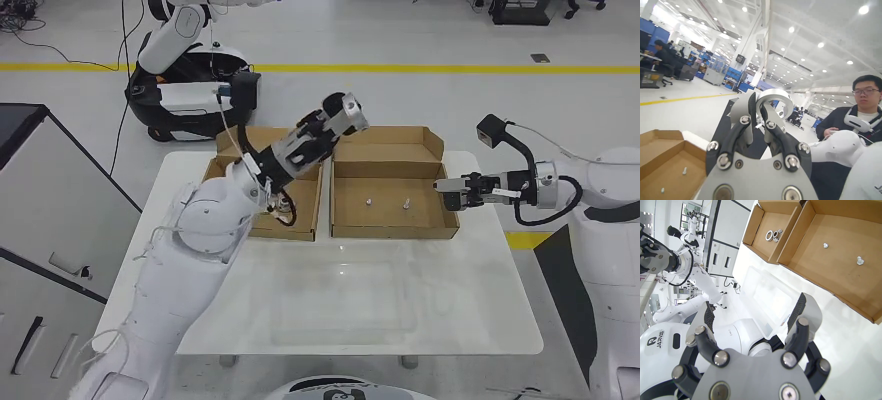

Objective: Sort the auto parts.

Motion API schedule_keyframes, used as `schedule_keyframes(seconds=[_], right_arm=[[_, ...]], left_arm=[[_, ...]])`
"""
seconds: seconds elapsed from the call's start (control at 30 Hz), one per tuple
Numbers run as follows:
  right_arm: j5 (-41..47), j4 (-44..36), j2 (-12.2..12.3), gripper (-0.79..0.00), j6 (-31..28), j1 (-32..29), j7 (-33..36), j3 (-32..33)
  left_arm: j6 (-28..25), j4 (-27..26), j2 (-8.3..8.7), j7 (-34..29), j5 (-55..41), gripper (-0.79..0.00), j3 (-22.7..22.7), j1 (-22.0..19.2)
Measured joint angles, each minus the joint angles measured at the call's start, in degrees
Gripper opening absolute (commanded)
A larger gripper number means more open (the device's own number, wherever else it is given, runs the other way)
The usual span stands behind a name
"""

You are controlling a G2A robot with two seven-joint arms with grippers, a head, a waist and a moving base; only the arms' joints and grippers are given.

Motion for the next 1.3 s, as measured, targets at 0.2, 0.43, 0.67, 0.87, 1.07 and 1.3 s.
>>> schedule_keyframes(seconds=[0.2,0.43,0.67,0.87,1.07,1.3], right_arm=[[0.0,0.0,0.0,0.000,0.0,0.0,0.0,0.0],[0.0,0.0,0.0,0.000,0.0,0.0,0.0,0.0],[0.0,0.0,0.0,0.000,0.0,0.0,0.0,0.0],[0.0,0.0,0.0,0.000,0.0,0.0,0.0,0.0],[0.0,0.0,0.0,0.000,0.0,0.0,0.0,0.0],[0.0,0.0,0.0,0.000,0.0,0.0,0.0,0.0]], left_arm=[[14.2,-0.5,0.07,0.6,8.4,-0.785,-0.7,-0.5],[29.6,-2.1,-0.12,0.1,13.6,-0.785,0.0,0.1],[40.0,-1.8,-0.21,-2.9,19.7,-0.785,1.0,-1.0],[46.8,-0.2,-0.20,-6.6,26.4,-0.785,2.1,-3.4],[51.6,2.0,-0.03,-11.4,33.2,-0.785,2.4,-6.0],[56.1,5.2,0.01,-16.2,37.5,-0.785,2.4,-6.8]])
